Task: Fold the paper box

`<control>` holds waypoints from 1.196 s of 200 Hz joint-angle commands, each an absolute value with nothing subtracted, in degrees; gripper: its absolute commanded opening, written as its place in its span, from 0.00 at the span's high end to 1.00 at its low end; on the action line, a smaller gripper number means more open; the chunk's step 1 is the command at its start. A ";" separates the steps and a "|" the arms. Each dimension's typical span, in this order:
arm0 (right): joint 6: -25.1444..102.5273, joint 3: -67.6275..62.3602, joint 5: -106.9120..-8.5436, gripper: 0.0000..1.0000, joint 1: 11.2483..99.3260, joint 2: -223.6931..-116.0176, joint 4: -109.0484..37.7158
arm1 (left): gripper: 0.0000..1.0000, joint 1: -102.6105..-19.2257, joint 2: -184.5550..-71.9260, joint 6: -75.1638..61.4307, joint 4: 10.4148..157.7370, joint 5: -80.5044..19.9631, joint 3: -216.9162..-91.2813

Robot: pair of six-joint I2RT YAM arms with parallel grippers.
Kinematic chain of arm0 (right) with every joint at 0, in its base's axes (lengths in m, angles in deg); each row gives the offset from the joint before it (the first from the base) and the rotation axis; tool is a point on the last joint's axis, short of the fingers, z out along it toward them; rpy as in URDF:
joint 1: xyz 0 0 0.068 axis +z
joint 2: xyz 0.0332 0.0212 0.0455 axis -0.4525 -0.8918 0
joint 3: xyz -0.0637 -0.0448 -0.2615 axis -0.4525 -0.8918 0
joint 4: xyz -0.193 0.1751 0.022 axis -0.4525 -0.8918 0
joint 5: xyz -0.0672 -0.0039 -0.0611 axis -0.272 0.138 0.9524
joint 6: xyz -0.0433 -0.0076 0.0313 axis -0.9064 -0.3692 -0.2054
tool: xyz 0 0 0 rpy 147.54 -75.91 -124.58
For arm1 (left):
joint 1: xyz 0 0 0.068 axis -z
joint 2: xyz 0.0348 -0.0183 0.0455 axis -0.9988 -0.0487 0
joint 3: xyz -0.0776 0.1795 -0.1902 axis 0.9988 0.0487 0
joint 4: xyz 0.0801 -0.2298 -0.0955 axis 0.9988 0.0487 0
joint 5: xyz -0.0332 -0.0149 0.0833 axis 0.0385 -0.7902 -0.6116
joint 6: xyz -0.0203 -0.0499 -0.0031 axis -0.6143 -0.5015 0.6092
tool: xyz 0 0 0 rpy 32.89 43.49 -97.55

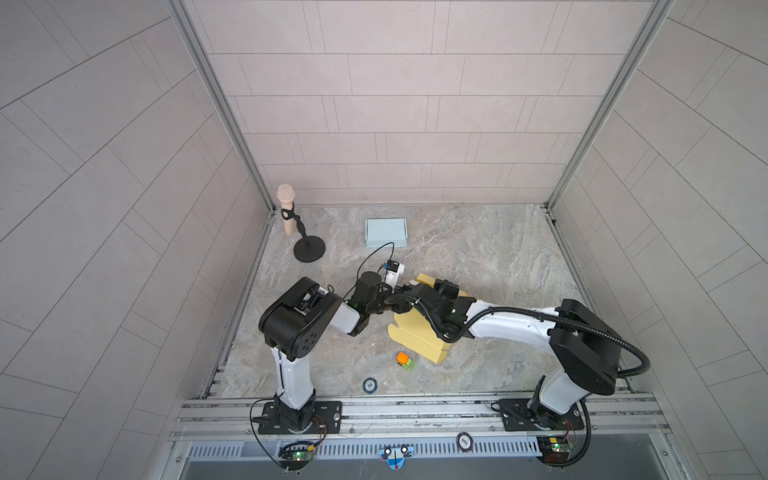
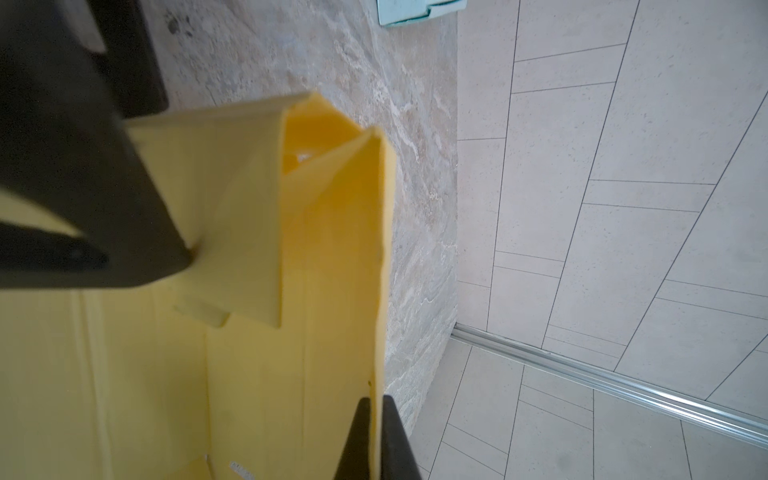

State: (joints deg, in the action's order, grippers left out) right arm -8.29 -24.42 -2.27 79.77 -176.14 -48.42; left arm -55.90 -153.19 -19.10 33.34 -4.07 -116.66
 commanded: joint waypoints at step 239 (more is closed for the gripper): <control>-13.47 -29.61 7.78 1.00 83.59 -181.25 -35.16 | 0.48 -55.65 -157.27 -18.78 20.81 -8.94 -115.24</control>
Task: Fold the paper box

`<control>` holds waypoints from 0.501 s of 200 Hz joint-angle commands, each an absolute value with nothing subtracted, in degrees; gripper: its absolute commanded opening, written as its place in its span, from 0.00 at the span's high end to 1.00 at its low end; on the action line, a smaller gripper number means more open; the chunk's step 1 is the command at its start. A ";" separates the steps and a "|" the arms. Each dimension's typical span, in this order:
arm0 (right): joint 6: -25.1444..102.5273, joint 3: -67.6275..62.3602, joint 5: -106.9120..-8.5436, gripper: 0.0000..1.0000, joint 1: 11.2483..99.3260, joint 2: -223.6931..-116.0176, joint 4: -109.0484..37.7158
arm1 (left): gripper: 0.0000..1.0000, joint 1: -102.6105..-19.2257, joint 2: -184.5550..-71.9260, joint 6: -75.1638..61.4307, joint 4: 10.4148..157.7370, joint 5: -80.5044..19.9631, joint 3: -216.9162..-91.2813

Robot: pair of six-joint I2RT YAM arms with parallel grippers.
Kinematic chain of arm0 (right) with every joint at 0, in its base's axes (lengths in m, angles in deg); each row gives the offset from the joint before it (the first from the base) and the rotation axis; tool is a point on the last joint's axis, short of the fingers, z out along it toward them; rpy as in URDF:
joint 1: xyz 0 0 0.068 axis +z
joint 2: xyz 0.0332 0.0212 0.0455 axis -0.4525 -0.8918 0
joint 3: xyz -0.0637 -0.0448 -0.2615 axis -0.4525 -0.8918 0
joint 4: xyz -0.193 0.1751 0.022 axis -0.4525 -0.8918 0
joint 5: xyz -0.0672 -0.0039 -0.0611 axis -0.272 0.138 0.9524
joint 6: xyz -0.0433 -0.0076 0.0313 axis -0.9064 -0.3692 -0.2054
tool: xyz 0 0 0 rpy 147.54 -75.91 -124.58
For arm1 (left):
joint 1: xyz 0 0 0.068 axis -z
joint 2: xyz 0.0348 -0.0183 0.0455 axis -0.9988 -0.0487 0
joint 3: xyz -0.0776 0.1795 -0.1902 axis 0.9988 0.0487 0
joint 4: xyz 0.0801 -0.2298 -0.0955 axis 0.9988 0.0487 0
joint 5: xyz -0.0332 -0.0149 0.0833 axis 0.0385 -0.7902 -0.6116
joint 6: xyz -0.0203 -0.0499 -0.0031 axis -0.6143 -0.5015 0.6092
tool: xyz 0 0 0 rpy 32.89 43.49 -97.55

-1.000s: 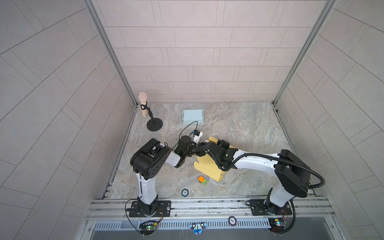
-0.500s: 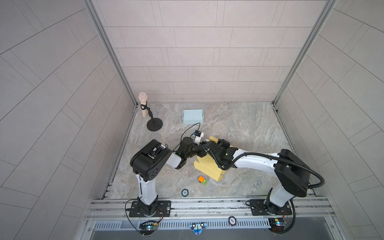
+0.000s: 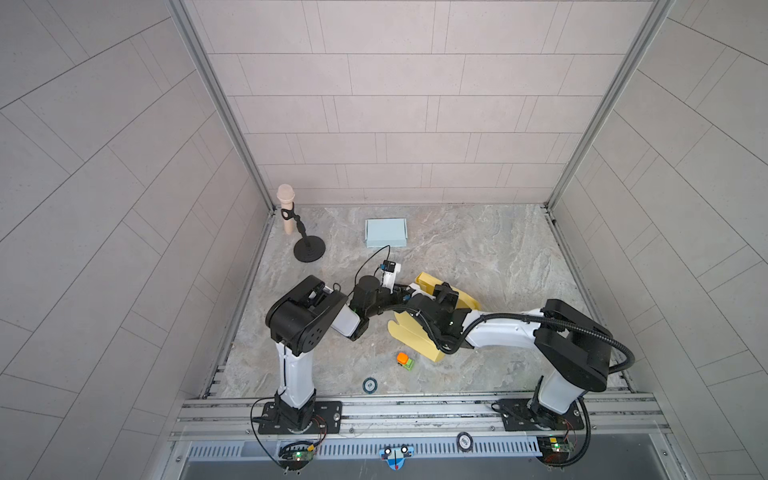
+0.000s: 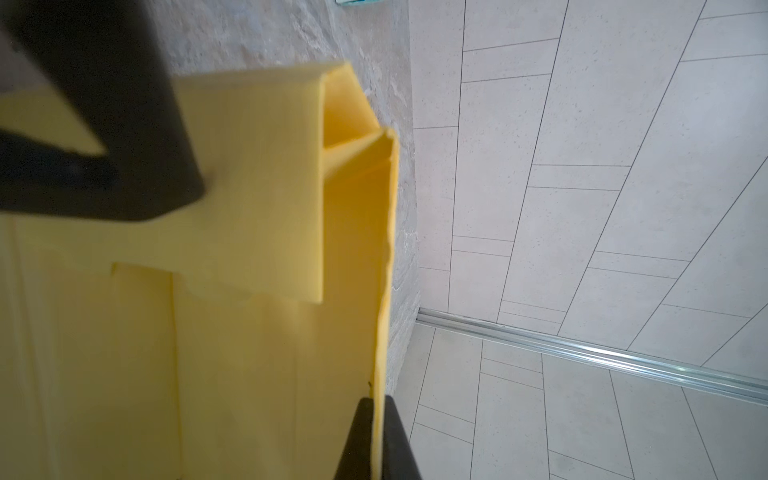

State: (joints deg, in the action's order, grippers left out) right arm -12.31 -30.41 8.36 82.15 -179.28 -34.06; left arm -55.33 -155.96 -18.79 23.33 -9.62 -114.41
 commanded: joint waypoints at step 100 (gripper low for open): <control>-10.12 -29.44 6.28 0.97 84.14 -182.08 -36.14 | 0.43 -56.07 -158.51 -21.10 16.90 -7.14 -115.08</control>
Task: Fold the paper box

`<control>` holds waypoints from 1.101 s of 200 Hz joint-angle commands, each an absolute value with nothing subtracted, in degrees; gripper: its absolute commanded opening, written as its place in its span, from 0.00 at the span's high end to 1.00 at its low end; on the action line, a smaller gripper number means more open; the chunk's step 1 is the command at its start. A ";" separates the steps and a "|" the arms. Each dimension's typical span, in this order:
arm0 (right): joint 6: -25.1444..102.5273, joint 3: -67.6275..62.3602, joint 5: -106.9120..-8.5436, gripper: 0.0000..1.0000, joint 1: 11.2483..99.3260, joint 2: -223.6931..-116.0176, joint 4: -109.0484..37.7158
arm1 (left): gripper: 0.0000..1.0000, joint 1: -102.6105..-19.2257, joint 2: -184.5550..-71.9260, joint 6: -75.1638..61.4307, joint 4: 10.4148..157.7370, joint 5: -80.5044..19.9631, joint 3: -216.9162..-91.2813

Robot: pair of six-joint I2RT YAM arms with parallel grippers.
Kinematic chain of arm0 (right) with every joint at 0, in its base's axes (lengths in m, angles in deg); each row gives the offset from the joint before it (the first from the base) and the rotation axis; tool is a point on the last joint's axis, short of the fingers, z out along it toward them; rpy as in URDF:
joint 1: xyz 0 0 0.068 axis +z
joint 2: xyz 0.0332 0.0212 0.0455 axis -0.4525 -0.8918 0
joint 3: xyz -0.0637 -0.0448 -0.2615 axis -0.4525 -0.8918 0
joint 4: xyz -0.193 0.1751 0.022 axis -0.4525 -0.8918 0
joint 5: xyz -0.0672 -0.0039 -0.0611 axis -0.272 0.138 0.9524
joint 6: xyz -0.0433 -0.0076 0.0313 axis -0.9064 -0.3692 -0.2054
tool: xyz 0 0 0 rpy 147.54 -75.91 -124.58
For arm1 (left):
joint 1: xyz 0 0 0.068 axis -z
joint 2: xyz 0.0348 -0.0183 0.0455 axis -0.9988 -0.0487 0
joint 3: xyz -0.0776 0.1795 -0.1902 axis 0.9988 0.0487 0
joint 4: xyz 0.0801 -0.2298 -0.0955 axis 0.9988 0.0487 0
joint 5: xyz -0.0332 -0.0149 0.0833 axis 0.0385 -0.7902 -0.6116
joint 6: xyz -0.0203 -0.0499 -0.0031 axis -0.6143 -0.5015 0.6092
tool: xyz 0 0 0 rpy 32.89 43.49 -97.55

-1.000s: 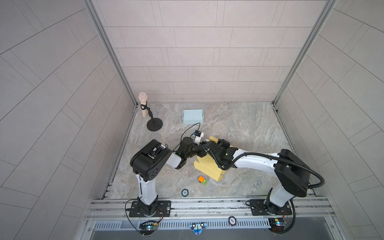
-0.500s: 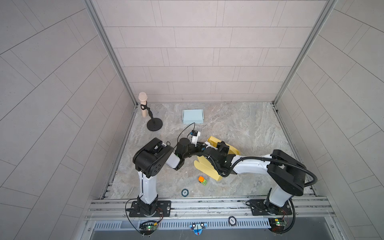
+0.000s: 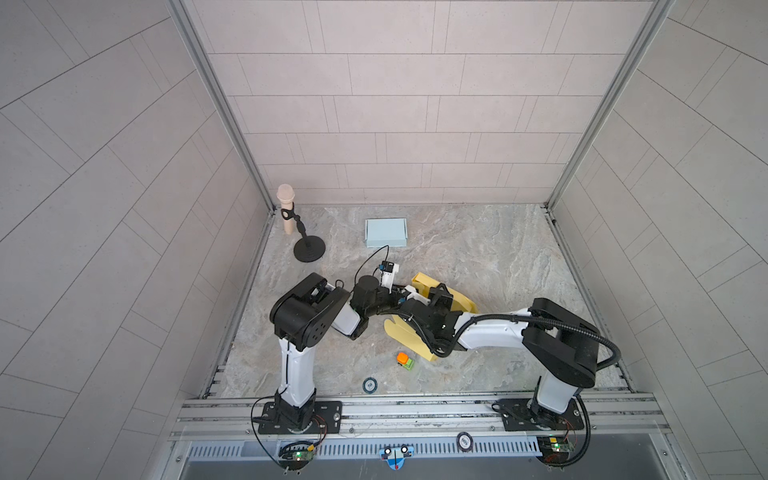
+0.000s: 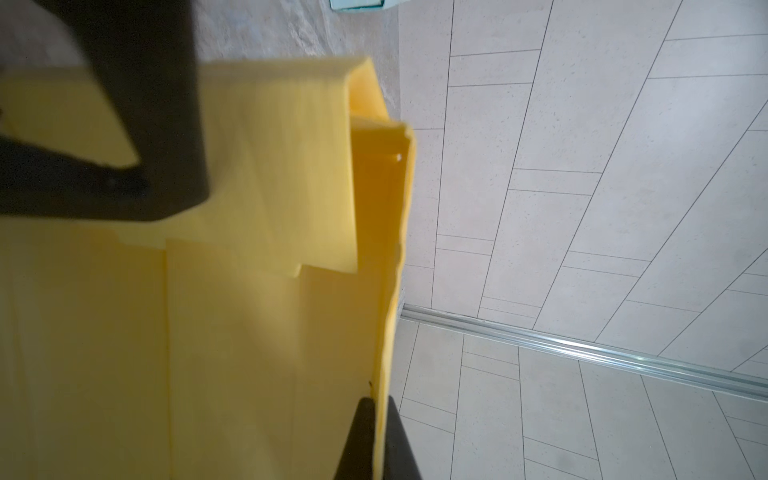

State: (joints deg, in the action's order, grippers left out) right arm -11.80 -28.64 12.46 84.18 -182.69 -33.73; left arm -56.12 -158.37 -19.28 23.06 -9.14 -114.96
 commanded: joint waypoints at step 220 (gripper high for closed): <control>0.43 -21.65 -4.02 0.88 84.60 -180.12 -52.24 | 0.77 -51.99 -151.01 -9.54 29.79 -18.22 -114.06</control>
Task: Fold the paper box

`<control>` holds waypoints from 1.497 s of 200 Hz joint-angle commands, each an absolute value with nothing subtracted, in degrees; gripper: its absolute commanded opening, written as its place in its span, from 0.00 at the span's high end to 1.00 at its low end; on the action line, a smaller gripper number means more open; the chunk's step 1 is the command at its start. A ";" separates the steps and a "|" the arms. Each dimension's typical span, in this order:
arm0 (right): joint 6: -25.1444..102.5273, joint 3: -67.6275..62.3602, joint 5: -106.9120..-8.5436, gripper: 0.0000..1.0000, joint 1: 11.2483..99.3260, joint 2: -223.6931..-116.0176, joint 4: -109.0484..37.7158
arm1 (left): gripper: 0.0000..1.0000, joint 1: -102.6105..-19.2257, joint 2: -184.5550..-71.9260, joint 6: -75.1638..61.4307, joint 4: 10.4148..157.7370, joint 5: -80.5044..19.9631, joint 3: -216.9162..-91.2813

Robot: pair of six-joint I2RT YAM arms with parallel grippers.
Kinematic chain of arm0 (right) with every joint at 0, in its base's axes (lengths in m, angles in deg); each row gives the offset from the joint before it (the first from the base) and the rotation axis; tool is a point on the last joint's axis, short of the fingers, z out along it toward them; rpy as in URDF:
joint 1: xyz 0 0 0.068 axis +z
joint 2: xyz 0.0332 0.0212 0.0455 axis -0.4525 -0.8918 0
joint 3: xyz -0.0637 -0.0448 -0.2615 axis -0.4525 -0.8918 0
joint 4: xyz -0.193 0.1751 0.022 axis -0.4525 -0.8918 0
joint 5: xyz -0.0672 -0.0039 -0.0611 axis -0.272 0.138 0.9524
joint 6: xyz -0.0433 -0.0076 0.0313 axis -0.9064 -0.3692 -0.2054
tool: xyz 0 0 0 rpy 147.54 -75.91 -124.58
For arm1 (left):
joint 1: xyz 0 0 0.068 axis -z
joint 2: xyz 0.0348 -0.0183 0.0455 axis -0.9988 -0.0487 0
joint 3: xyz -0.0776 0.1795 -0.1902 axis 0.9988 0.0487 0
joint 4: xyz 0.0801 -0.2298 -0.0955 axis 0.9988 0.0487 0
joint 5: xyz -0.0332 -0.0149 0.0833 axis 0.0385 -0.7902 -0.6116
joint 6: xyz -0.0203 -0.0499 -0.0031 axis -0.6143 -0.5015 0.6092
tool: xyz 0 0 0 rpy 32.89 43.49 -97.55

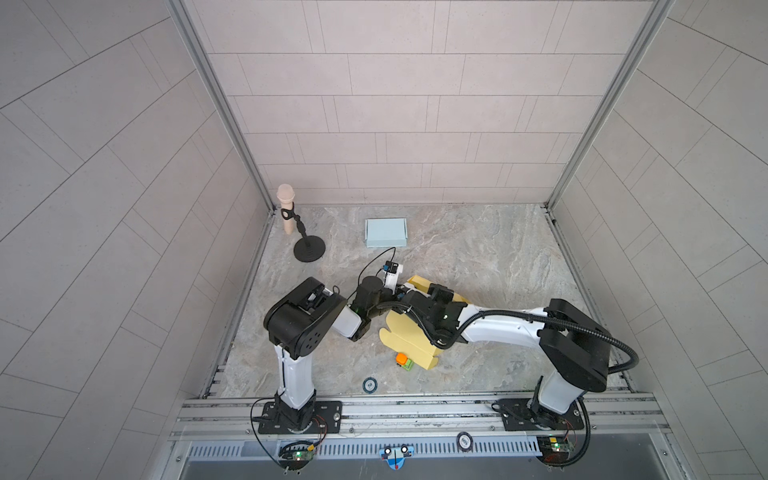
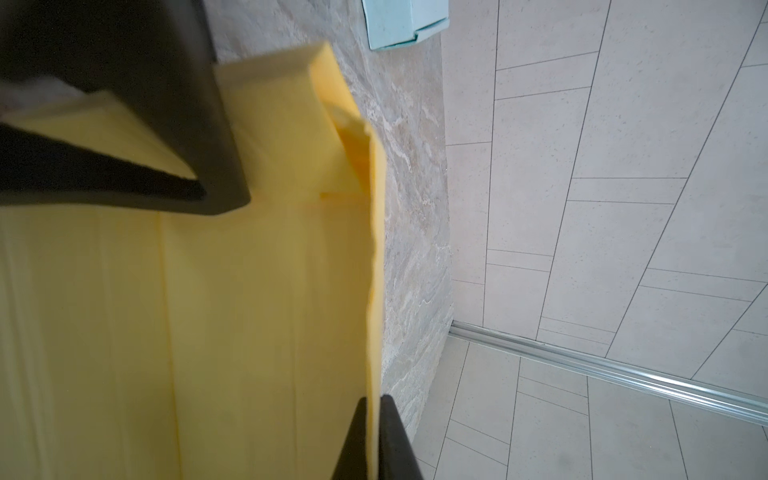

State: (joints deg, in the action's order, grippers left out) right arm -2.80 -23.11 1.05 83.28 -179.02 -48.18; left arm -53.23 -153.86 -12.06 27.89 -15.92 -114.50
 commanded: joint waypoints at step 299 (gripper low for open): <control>49.19 -13.45 -51.14 0.38 64.76 -166.47 -54.65 | 0.84 -49.51 -147.57 -3.63 35.68 -26.10 -115.00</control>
